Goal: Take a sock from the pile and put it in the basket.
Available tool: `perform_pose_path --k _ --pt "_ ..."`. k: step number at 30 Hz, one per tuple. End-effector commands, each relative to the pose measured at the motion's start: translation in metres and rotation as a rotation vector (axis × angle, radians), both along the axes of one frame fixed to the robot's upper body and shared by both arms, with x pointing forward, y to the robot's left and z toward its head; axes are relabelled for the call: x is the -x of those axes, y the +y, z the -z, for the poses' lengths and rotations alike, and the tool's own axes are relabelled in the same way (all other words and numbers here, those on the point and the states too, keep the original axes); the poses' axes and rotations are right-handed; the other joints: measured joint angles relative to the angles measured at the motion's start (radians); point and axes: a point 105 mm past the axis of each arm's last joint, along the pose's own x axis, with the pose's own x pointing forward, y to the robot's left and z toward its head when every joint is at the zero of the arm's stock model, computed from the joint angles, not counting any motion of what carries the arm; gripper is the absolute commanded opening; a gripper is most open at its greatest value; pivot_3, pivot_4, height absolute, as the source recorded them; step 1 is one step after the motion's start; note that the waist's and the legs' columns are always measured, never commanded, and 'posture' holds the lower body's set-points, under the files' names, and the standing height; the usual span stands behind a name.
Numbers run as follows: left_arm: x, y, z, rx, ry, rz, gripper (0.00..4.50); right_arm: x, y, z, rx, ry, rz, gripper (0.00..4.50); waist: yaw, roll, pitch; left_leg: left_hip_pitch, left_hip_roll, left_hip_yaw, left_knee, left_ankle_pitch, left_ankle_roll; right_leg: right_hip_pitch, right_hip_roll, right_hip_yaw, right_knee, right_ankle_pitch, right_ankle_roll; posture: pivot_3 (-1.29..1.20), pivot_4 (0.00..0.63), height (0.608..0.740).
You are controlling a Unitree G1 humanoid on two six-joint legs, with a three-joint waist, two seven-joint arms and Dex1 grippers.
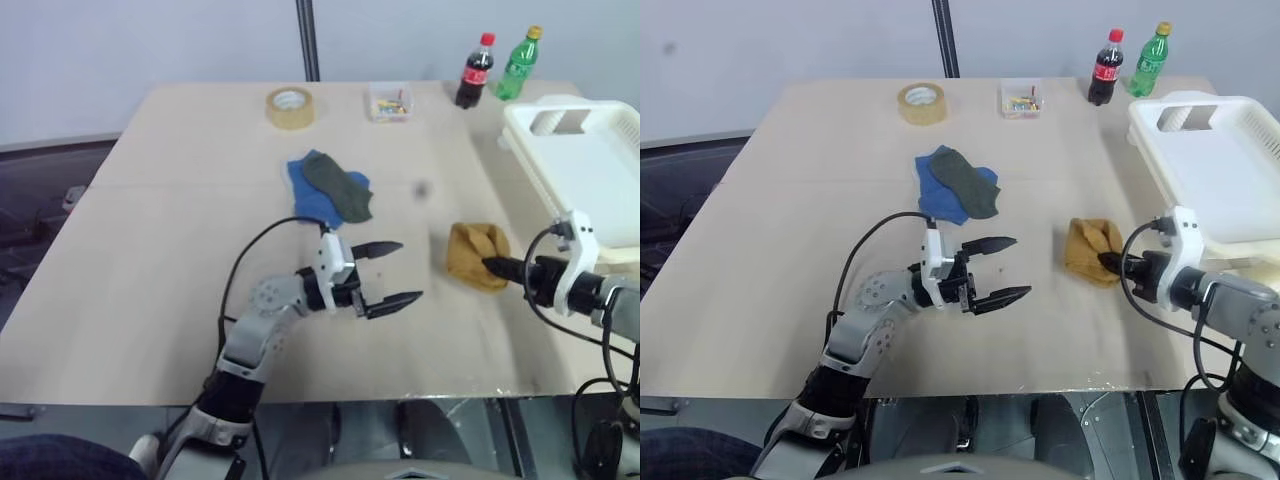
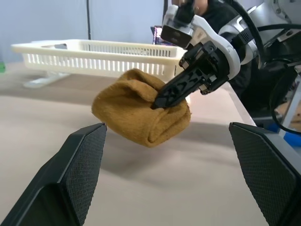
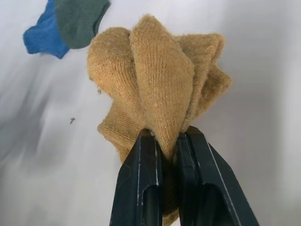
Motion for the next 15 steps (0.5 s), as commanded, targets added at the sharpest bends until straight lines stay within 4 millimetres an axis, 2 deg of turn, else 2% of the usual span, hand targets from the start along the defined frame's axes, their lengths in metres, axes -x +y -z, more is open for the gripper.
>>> perform_pose_path --k 1,6,8,10,12,14,15 --pt "0.0 -0.003 -0.015 0.067 -0.08 -0.016 4.5 -0.005 -0.032 -0.042 -0.026 -0.108 0.067 0.05 0.001 0.0 0.0 0.0 0.0 0.0 0.0 0.0 0.0 0.0 0.0 0.0 0.0 0.0 0.0 0.0 0.15 0.738" --pt "-0.004 -0.012 -0.024 0.152 -0.095 -0.044 4.5 -0.023 -0.096 -0.086 -0.097 -0.227 0.326 0.05 0.01 0.0 0.0 -0.001 0.0 -0.001 0.0 0.0 0.001 0.002 0.0 -0.002 -0.002 0.0 0.0 0.0 0.15 0.738" --pt "-0.005 -0.018 -0.024 0.143 -0.125 -0.04 4.5 -0.031 -0.122 -0.094 -0.137 -0.245 0.453 0.05 0.008 0.0 0.0 -0.001 0.0 0.0 0.0 0.0 0.001 0.002 0.0 -0.001 -0.002 0.0 0.0 0.0 0.15 0.738" --pt "-0.005 -0.023 -0.025 0.137 -0.147 -0.032 4.5 -0.038 -0.142 -0.089 -0.17 -0.214 0.57 0.05 0.006 0.0 0.0 0.0 0.0 0.0 0.0 0.0 0.001 0.002 0.0 -0.001 -0.002 0.0 0.0 0.0 0.15 0.738" --pt "-0.006 -0.026 -0.026 0.138 -0.159 -0.03 4.5 -0.044 -0.153 -0.081 -0.192 -0.177 0.649 0.05 0.003 0.0 0.0 0.0 0.001 0.001 0.0 0.0 0.001 0.002 0.0 -0.001 -0.002 0.0 0.0 0.0 0.15 0.738" --pt "-0.006 -0.03 -0.027 0.142 -0.166 -0.029 4.5 -0.05 -0.165 -0.066 -0.25 -0.124 0.751 0.05 0.0 0.0 0.0 0.0 0.001 0.002 0.0 0.0 0.001 0.001 0.0 0.001 -0.002 0.0 0.0 0.0 0.15 0.738" --pt "-0.007 -0.031 -0.028 0.145 -0.168 -0.027 4.5 -0.052 -0.168 -0.058 -0.286 -0.102 0.79 0.96 0.0 0.0 0.0 0.0 0.001 0.003 0.0 0.0 0.001 0.001 0.0 0.002 -0.001 0.0 0.0 0.0 0.15 0.738"
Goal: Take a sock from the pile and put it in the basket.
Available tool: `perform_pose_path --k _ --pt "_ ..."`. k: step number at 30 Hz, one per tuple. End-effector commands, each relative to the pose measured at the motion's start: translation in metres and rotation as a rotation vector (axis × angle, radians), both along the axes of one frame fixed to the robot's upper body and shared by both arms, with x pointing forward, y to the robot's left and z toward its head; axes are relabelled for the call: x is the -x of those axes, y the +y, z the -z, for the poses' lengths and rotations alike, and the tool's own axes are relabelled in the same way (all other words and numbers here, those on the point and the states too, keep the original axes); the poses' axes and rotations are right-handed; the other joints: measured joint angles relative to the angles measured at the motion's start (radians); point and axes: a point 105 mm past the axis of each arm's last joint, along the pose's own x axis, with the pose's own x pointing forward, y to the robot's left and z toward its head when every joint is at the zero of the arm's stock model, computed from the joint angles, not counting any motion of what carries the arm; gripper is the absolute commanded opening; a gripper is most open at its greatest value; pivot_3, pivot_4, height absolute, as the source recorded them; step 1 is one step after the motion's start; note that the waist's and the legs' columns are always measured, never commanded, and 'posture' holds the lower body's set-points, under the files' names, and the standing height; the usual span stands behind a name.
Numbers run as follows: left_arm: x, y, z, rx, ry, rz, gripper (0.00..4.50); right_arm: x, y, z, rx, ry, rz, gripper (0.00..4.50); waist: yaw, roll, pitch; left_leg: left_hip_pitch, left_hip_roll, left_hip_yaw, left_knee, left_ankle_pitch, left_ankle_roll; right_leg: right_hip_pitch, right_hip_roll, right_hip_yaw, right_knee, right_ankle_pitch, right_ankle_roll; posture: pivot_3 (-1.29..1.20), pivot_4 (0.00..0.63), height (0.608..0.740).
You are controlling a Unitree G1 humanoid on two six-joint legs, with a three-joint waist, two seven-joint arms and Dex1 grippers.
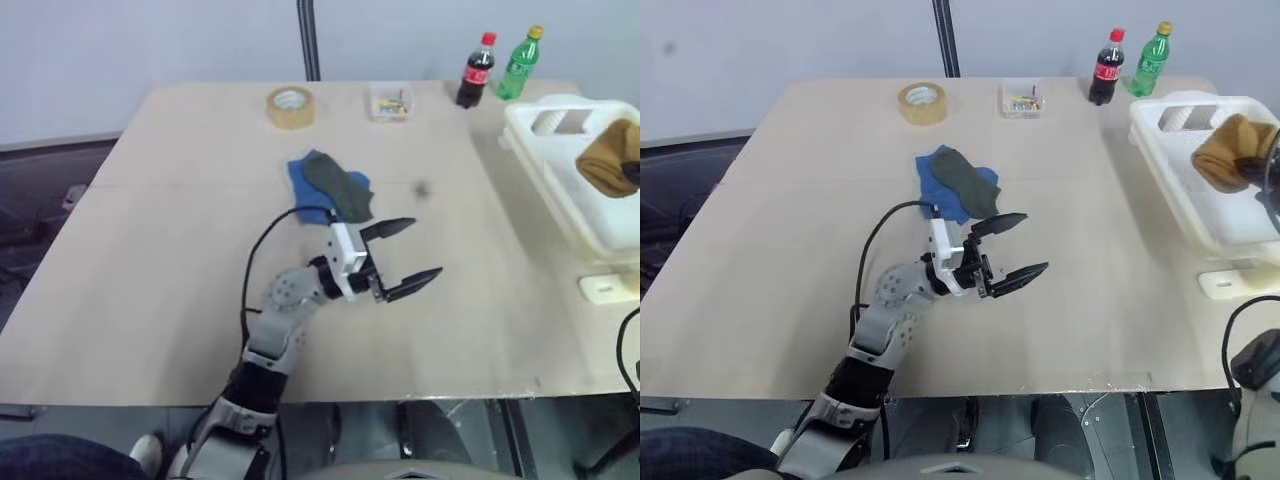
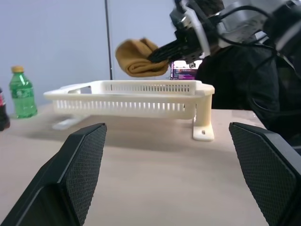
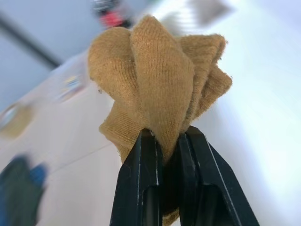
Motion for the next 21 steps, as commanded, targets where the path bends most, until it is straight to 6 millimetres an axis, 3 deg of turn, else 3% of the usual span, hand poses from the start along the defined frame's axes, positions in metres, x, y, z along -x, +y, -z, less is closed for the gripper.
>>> perform_pose_path --k 1,5,9,14,18,21 --pt "0.001 -0.006 -0.009 0.02 -0.047 0.006 4.5 -0.003 -0.016 0.006 -0.092 -0.01 0.132 1.29 0.0 0.0 0.0 0.0 0.0 0.0 0.0 0.0 0.0 0.0 0.0 0.0 0.0 0.0 0.0 0.0 0.15 0.738" --pt "0.0 -0.004 -0.009 0.02 -0.05 -0.002 4.5 -0.003 -0.022 0.007 -0.015 -0.023 0.194 3.2 0.001 0.003 0.001 0.0 0.0 0.001 0.0 0.0 0.0 -0.001 0.0 0.001 0.001 0.0 0.0 0.0 0.15 0.738" --pt "0.0 -0.004 -0.008 0.018 -0.051 -0.006 4.5 0.0 -0.024 -0.007 0.267 -0.081 0.191 3.2 0.005 0.003 0.001 -0.001 0.0 0.0 0.0 0.0 0.0 -0.001 0.0 0.001 0.0 0.0 0.0 0.0 0.15 0.738" --pt "0.0 -0.003 -0.007 0.01 -0.049 -0.007 4.5 0.0 -0.001 -0.032 0.443 -0.229 0.099 3.2 -0.004 0.004 0.0 0.001 0.0 0.002 0.0 0.0 0.001 -0.001 0.001 0.003 0.002 0.0 0.0 0.0 0.15 0.738" --pt "-0.004 0.002 -0.003 -0.01 -0.007 -0.048 4.5 0.004 0.036 -0.05 0.565 -0.417 -0.013 3.2 -0.003 0.004 0.0 0.001 0.001 0.001 0.0 0.0 0.001 -0.001 0.002 0.003 0.002 0.0 0.0 0.0 0.15 0.738" --pt "-0.005 0.009 -0.003 -0.014 -0.002 -0.079 4.5 0.011 0.088 -0.045 0.6 -0.538 -0.249 3.2 -0.002 0.004 0.0 0.001 0.001 0.001 0.001 0.0 0.001 -0.001 0.002 0.003 0.002 0.0 0.0 0.0 0.15 0.738"
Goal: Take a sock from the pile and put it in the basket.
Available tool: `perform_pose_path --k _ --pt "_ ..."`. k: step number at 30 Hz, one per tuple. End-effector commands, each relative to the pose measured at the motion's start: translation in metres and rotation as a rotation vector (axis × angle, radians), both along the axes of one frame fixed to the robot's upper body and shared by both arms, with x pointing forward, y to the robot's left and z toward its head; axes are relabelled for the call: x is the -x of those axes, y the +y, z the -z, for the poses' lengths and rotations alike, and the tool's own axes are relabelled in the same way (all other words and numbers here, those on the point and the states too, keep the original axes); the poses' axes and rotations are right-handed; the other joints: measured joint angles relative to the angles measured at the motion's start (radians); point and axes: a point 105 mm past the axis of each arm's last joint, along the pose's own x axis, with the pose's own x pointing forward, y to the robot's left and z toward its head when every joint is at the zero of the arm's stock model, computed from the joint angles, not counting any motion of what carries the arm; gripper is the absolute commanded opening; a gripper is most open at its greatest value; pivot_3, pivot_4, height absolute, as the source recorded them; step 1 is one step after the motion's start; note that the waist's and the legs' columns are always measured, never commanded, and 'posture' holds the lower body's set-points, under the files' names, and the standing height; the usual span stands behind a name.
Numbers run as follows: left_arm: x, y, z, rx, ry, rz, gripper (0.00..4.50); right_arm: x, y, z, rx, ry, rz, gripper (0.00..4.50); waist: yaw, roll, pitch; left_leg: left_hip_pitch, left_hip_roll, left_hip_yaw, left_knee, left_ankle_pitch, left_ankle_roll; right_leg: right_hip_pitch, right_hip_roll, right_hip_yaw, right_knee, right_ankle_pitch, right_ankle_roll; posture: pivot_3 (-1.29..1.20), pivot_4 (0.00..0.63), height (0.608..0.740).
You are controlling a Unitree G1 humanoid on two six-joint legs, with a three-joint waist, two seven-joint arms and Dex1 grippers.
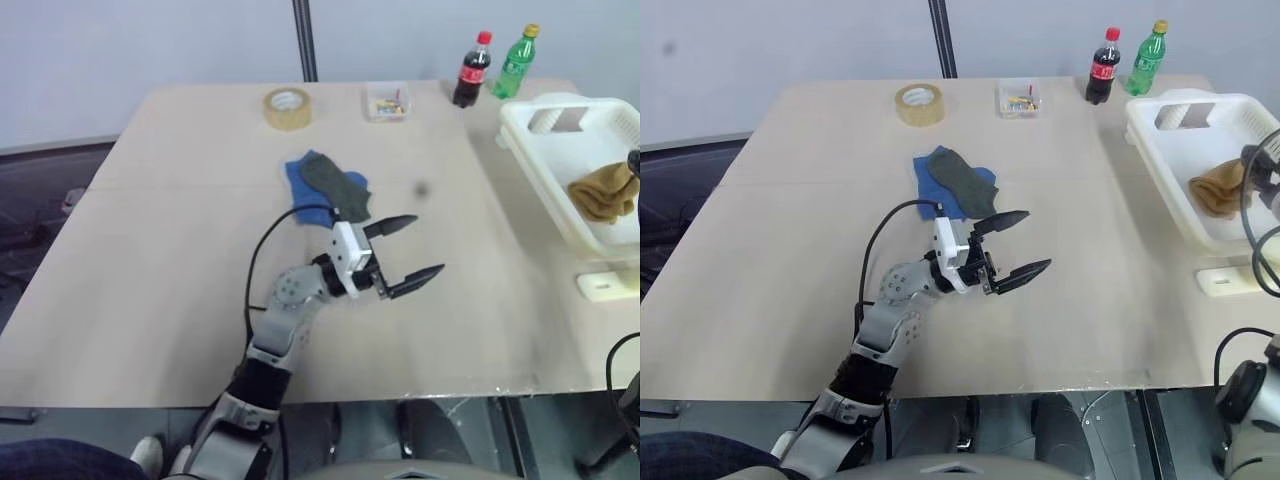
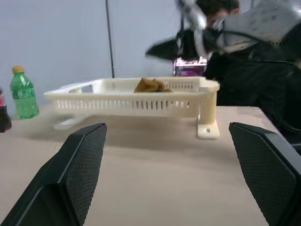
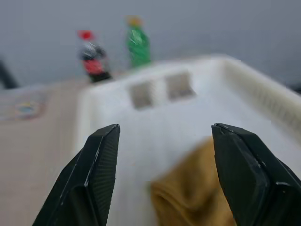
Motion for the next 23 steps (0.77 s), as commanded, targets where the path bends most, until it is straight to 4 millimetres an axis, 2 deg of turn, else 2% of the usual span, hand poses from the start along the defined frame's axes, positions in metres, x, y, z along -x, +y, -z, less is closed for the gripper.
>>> perform_pose_path --k 1,3,6,8,11,13,16,19,23 --pt "0.003 0.008 -0.008 0.005 -0.028 -0.028 4.5 0.013 0.063 -0.008 0.099 -0.104 -0.301 3.2 0.0 0.0 0.0 0.0 0.0 0.0 0.0 0.0 0.0 0.0 0.0 0.0 0.0 0.0 0.0 0.0 0.15 0.738" --pt "0.004 0.016 -0.009 0.01 -0.02 -0.05 4.5 0.025 0.096 0.015 0.117 -0.042 -0.493 3.2 0.001 0.0 0.0 0.0 0.0 0.0 0.0 0.0 0.0 0.0 0.0 0.0 0.0 0.0 0.0 0.0 0.15 0.738" --pt "0.004 0.031 -0.003 -0.02 0.007 -0.1 4.5 0.045 0.121 0.061 0.161 0.146 -0.667 3.2 0.005 0.0 0.0 0.0 0.001 -0.002 0.0 0.0 0.0 0.001 0.0 -0.002 -0.001 0.0 0.0 0.0 0.15 0.738" --pt "0.006 0.044 0.001 -0.031 0.05 -0.141 4.5 0.057 0.121 0.086 0.201 0.261 -0.713 3.2 0.006 0.0 0.0 -0.001 0.0 -0.002 0.0 0.0 0.0 0.001 -0.001 -0.002 -0.001 0.0 0.0 0.0 0.15 0.738" --pt "0.013 0.064 0.011 -0.063 0.122 -0.207 4.5 0.069 0.11 0.117 0.267 0.408 -0.729 3.2 0.005 -0.001 0.0 0.0 -0.001 -0.002 0.001 0.0 0.0 0.002 -0.003 -0.002 -0.001 0.0 0.0 0.0 0.15 0.738" --pt "0.017 0.077 0.02 -0.095 0.154 -0.27 4.5 0.076 0.104 0.128 0.342 0.442 -0.749 3.2 0.003 -0.001 0.0 0.001 0.0 -0.002 0.001 0.0 0.0 0.002 -0.002 -0.003 -0.001 0.0 0.0 0.0 0.15 0.738" --pt "0.021 0.105 0.032 -0.11 0.248 -0.453 4.5 0.087 0.096 0.138 0.425 0.428 -0.804 3.2 0.003 -0.001 0.0 0.001 0.0 -0.003 0.001 0.0 0.0 0.002 -0.001 -0.003 0.0 0.0 0.0 0.0 0.15 0.738" --pt "0.029 0.127 0.037 -0.132 0.301 -0.57 4.5 0.091 0.091 0.14 0.428 0.382 -0.822 3.2 0.003 -0.002 0.001 0.001 0.0 -0.002 0.001 0.0 0.0 0.002 -0.002 -0.003 -0.001 0.0 0.0 0.0 0.15 0.738" --pt "0.042 0.138 0.044 -0.167 0.356 -0.605 4.5 0.091 0.087 0.145 0.435 0.384 -0.834 3.2 0.005 -0.002 0.001 0.002 0.0 -0.002 0.002 0.0 0.0 0.003 -0.002 -0.003 -0.001 0.0 0.0 0.0 0.15 0.738"
